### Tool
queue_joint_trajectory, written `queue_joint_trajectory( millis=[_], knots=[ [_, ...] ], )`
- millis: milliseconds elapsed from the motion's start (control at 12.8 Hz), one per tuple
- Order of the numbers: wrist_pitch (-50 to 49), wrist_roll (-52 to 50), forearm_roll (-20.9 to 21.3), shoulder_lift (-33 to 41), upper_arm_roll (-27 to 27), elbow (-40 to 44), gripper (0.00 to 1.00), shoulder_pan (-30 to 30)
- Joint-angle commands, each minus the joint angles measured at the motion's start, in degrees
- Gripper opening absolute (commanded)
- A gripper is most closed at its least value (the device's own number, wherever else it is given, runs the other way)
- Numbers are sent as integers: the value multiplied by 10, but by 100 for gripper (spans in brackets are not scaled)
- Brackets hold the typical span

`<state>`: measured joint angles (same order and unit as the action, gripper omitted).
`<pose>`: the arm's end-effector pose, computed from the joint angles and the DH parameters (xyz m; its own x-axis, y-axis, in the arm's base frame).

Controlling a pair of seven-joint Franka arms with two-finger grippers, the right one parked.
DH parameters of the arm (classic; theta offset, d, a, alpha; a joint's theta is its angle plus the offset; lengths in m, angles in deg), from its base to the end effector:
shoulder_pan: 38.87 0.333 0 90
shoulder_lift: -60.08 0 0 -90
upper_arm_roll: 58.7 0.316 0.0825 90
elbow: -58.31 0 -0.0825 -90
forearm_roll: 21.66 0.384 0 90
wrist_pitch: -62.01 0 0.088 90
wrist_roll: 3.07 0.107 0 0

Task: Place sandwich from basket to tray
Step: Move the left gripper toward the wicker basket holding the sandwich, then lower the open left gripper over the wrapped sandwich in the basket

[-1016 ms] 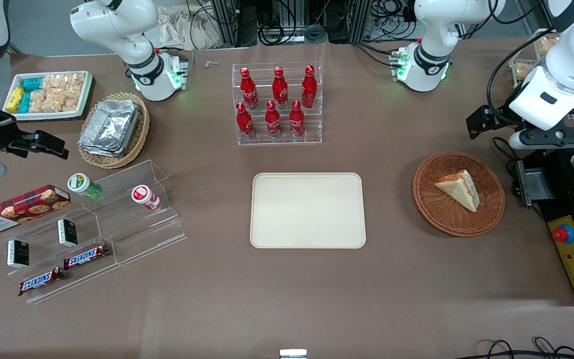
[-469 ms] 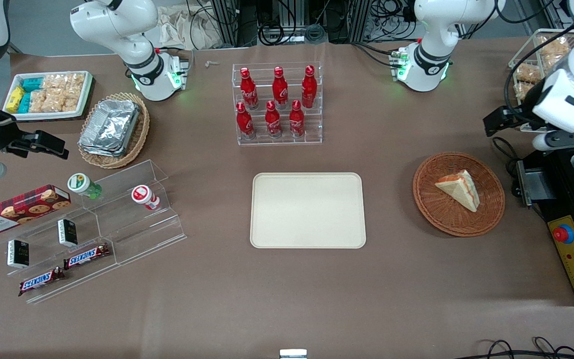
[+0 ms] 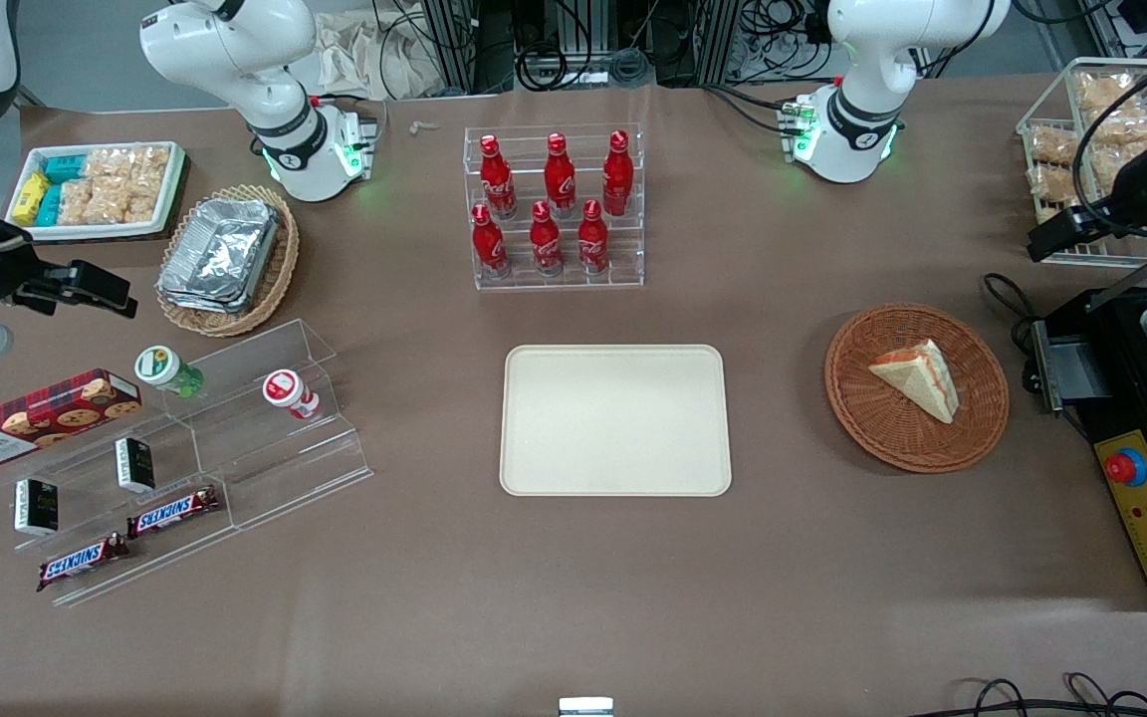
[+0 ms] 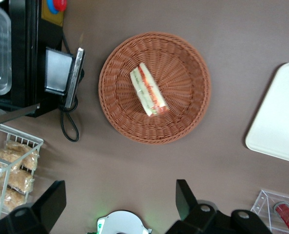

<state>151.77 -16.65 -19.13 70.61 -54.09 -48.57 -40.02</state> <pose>0.4881 0.0373 0.5816 0.9513 0.2899 -0.1052 0.2854 -0.9568 -0.0555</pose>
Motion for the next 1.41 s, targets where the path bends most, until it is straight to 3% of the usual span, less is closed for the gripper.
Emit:
queue_joint_trajectory(
  millis=[0,469,1328],
  knots=[
    [58,-75,-1,43,5,-88,100,-4],
    [203,-238,-2,35,3,-196,100,-8],
    [341,-265,-30,-67,3,-247,100,-8]
  ],
)
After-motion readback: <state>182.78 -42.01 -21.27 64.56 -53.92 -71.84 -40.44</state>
